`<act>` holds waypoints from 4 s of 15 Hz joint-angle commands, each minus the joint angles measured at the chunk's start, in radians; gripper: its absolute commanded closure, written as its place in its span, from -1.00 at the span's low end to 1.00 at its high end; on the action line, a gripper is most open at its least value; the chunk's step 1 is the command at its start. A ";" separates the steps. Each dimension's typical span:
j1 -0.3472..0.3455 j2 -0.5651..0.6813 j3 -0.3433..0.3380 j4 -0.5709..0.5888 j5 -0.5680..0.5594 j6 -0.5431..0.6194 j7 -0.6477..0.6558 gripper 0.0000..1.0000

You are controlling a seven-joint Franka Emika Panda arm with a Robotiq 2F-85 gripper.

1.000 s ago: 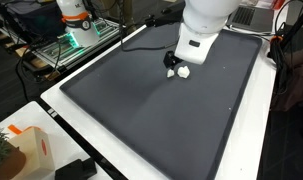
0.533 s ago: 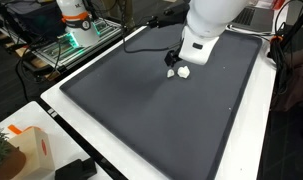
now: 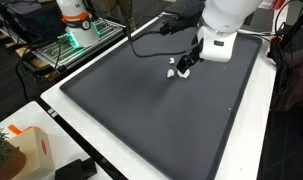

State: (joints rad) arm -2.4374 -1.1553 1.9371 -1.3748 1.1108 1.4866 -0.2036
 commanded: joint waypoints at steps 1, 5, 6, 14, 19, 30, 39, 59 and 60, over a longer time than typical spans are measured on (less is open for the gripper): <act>0.045 -0.018 -0.023 -0.013 -0.007 0.053 -0.074 -1.00; 0.145 0.023 -0.050 -0.114 -0.018 0.091 -0.180 -1.00; 0.185 0.035 -0.068 -0.160 -0.025 0.109 -0.229 -1.00; 0.551 0.255 -0.309 -0.623 -0.037 0.164 -0.313 -1.00; 0.591 0.325 -0.326 -0.656 -0.077 0.202 -0.292 -1.00; 1.181 0.323 -0.719 -0.943 0.016 0.153 -0.196 -1.00; 1.287 0.543 -0.735 -0.928 -0.167 0.302 -0.109 -1.00; 2.148 0.806 -1.382 -0.941 -0.322 0.456 0.305 -1.00; 2.202 0.823 -1.419 -0.939 -0.370 0.493 0.287 -1.00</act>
State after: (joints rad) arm -0.4030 -0.3822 0.6300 -2.3079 0.8384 1.8712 0.0624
